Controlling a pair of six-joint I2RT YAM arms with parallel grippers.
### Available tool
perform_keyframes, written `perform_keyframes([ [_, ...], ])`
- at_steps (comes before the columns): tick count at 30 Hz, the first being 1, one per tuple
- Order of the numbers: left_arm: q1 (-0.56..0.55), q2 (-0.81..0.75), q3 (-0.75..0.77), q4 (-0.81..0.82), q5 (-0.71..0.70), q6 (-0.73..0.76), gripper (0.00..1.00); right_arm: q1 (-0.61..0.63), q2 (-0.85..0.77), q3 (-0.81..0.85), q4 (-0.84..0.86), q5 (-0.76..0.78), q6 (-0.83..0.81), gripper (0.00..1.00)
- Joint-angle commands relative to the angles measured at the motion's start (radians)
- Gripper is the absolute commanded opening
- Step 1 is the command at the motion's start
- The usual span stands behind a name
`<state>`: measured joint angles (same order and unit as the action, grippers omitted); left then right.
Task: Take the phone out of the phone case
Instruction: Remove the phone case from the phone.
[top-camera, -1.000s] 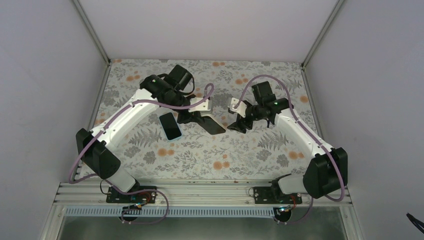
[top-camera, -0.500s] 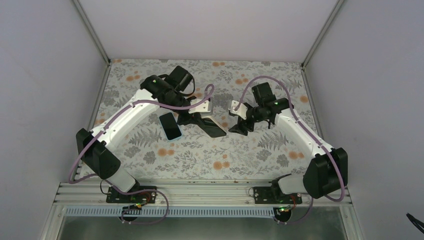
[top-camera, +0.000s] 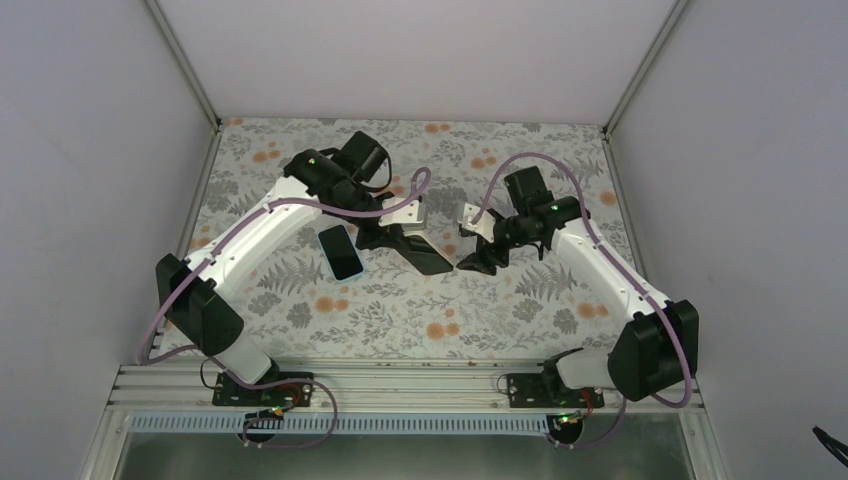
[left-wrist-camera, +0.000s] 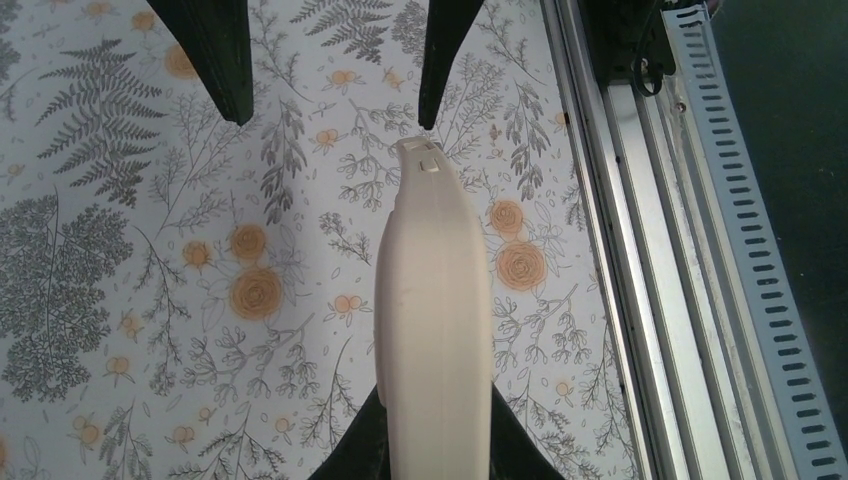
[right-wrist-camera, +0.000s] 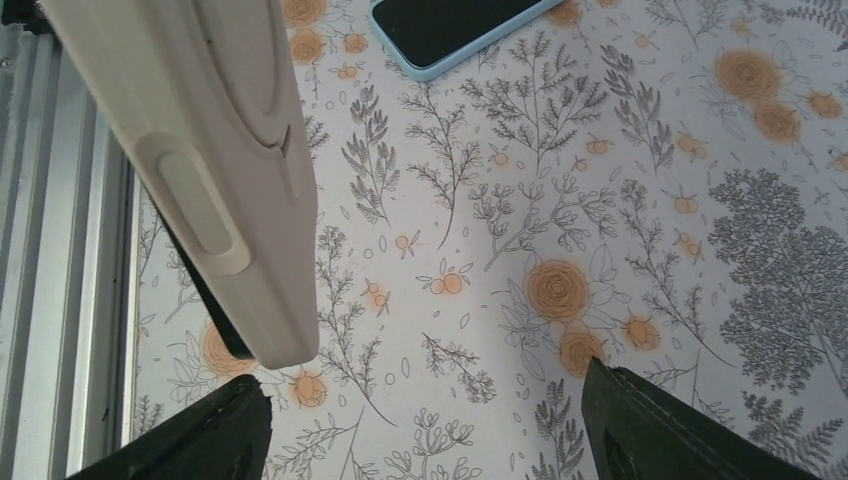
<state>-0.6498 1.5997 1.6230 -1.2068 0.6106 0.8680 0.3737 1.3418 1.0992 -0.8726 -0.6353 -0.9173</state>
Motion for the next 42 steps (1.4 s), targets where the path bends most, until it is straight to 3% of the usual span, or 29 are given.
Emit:
perform_keyframes([
  [1,0.003,-0.010,0.037,0.022,0.051,0.005,0.02,0.014,0.005,0.020,-0.031,-0.042,-0.020,0.80],
  [26,0.003,-0.006,0.043,0.010,0.078,0.012,0.02,0.019,0.030,-0.004,0.095,-0.008,0.036,0.80],
  [42,0.006,0.038,0.153,-0.124,0.239,0.088,0.02,0.042,0.014,0.003,0.421,0.140,0.221,0.81],
])
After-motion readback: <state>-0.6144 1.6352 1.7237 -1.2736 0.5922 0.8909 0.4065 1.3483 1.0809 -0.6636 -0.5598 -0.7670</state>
